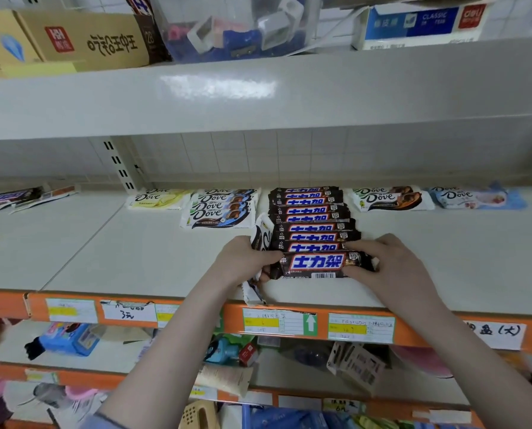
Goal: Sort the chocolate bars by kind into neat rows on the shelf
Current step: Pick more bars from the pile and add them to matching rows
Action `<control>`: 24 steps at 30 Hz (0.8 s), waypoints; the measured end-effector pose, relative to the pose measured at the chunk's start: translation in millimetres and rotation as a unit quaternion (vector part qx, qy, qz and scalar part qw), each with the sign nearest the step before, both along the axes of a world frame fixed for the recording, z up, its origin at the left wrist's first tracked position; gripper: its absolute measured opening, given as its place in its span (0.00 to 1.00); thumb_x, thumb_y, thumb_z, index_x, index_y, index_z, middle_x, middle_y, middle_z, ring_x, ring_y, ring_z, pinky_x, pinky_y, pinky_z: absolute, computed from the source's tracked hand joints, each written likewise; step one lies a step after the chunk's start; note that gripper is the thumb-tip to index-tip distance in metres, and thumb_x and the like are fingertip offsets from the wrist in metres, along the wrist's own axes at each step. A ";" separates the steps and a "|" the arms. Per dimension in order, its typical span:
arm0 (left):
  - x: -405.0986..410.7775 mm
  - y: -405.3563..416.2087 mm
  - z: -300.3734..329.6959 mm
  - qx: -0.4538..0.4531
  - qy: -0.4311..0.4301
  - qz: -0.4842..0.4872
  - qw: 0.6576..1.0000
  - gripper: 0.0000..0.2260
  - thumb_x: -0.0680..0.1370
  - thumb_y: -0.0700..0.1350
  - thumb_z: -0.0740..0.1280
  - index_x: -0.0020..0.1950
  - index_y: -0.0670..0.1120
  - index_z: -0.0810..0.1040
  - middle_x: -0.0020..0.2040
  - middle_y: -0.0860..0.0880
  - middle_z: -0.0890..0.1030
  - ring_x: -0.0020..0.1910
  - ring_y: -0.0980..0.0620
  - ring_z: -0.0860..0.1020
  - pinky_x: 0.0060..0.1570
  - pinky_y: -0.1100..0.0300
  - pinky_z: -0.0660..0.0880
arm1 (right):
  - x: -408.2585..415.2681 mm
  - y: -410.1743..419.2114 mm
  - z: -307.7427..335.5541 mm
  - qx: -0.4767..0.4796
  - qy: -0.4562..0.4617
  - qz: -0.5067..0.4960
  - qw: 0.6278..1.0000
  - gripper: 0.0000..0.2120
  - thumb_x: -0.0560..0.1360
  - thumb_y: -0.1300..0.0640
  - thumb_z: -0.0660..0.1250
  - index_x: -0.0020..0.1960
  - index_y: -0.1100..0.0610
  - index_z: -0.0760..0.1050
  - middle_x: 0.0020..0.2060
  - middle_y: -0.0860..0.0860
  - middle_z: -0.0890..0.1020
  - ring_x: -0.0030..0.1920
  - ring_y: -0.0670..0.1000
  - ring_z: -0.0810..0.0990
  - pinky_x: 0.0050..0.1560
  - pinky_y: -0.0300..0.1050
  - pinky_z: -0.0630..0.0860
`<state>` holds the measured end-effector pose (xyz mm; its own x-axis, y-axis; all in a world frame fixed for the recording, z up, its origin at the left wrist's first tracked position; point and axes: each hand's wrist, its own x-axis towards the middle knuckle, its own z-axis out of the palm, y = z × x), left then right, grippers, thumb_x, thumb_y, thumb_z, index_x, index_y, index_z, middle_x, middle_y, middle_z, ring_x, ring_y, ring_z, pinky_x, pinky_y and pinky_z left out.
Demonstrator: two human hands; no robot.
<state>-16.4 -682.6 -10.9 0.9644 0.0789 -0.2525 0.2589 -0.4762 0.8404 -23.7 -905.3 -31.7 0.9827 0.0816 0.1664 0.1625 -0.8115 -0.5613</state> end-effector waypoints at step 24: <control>-14.4 8.7 15.2 -0.426 -0.110 0.190 0.878 0.22 0.80 0.58 0.53 0.46 0.45 0.80 0.33 0.49 0.80 0.32 0.53 0.79 0.35 0.62 0.78 | 0.2 38.9 9.5 -0.025 -0.142 0.100 0.984 0.14 0.75 0.51 0.63 0.58 0.53 0.76 0.55 0.50 0.78 0.57 0.49 0.70 0.54 0.34 0.58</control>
